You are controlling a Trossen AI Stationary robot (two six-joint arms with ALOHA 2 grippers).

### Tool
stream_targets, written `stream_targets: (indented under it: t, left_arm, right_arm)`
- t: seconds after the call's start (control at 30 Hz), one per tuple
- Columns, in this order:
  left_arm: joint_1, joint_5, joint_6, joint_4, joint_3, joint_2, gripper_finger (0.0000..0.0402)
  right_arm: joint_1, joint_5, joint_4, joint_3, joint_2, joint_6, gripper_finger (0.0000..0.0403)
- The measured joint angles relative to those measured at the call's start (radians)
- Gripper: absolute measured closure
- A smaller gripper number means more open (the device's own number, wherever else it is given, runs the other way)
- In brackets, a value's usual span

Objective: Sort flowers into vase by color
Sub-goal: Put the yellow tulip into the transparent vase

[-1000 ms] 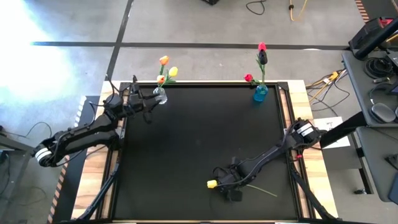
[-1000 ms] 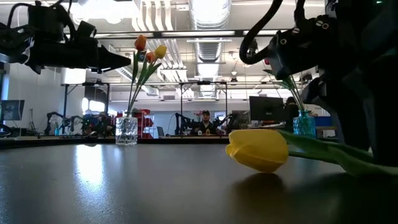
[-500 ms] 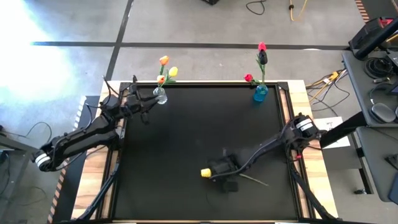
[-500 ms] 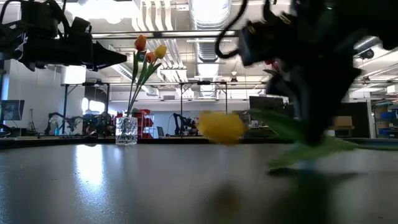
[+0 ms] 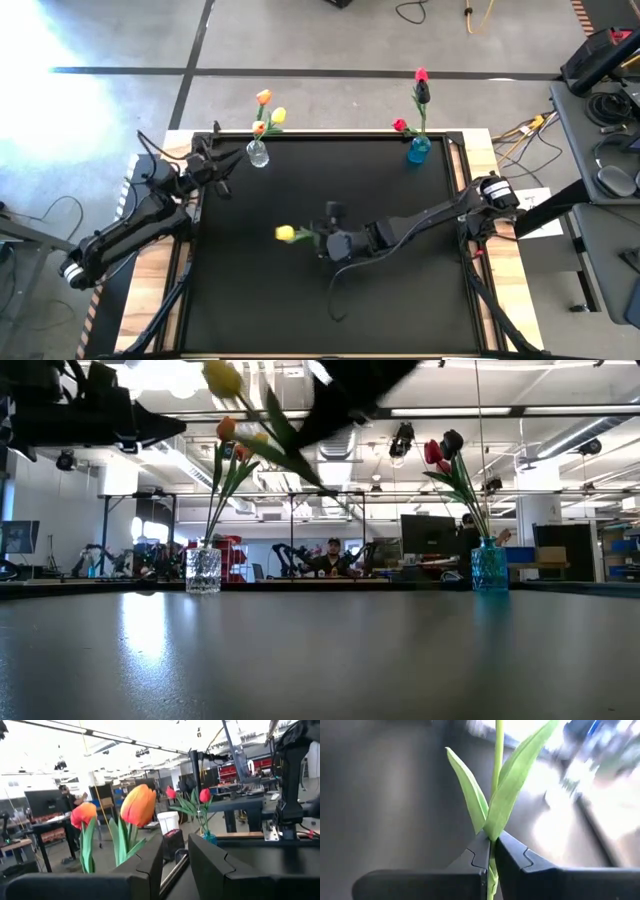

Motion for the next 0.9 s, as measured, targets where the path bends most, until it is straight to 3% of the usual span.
stream_targets:
  t: [0.13,0.27,0.47,0.67,0.9]
  left_arm:
    - [0.000,-0.004,0.004,-0.038,0.000,-0.084,0.0324]
    - [0.000,-0.084,0.028,-0.101,0.000,-0.187,0.0324]
    - [0.000,-0.206,0.041,-0.178,0.000,-0.335,0.0324]
    - [0.000,-0.291,0.049,-0.174,0.002,-0.326,0.0324]
    - [0.000,-0.335,0.052,-0.172,0.002,-0.333,0.0324]
  right_arm:
    - [-0.036,0.014,0.350,0.000,0.018,-0.216,0.0390]
    - [-0.076,0.009,0.689,0.000,0.041,-0.415,0.0390]
    - [-0.179,-0.159,0.991,0.001,0.080,-0.468,0.0390]
    - [-0.274,-0.269,1.012,0.108,0.150,-0.437,0.0390]
    - [-0.322,-0.295,0.961,0.382,0.332,-0.516,0.0390]
